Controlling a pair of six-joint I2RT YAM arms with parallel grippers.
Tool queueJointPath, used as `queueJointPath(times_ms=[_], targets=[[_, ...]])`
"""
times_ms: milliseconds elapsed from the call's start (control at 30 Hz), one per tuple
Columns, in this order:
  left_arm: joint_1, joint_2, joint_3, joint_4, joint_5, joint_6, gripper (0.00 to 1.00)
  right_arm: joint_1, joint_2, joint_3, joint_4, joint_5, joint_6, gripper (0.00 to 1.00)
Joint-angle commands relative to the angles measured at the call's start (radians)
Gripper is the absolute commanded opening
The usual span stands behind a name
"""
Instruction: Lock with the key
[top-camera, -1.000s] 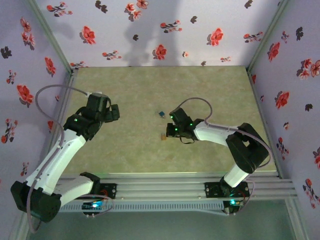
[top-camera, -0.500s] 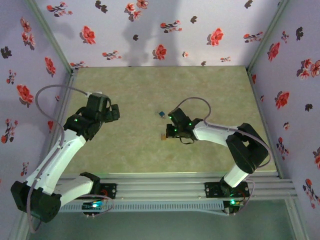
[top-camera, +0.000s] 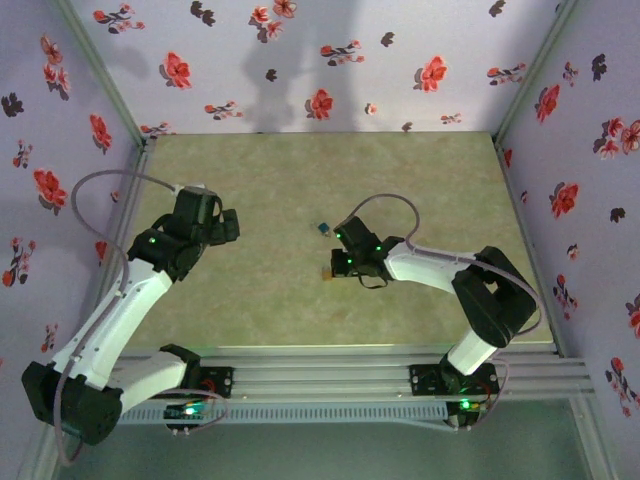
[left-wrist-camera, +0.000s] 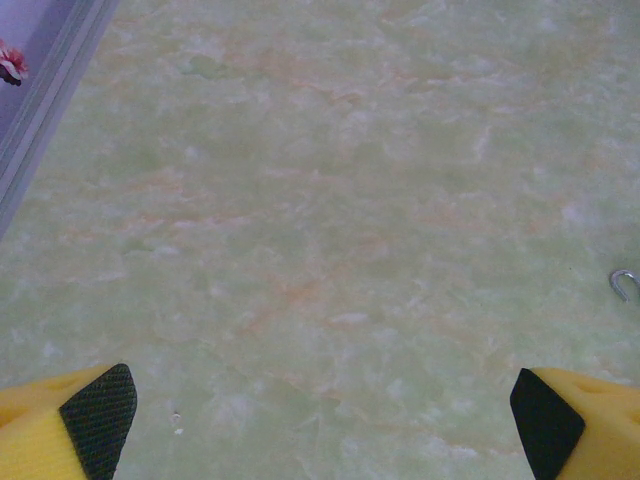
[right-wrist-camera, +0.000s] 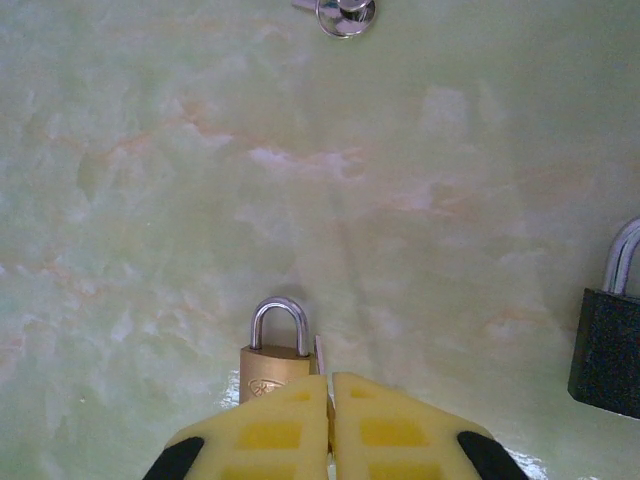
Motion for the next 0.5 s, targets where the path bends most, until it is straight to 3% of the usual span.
queueJointPath(times_ms=[0,467], targets=[[0.007,-0.015,-0.004,0.006,-0.025,0.012,1.00,0.010,0.012,0.033,-0.029,0.026,-0.018,0.09],[0.009,-0.013,-0.006,0.006,-0.019,0.015,1.00,0.016,0.018,0.039,-0.040,0.032,-0.021,0.11]])
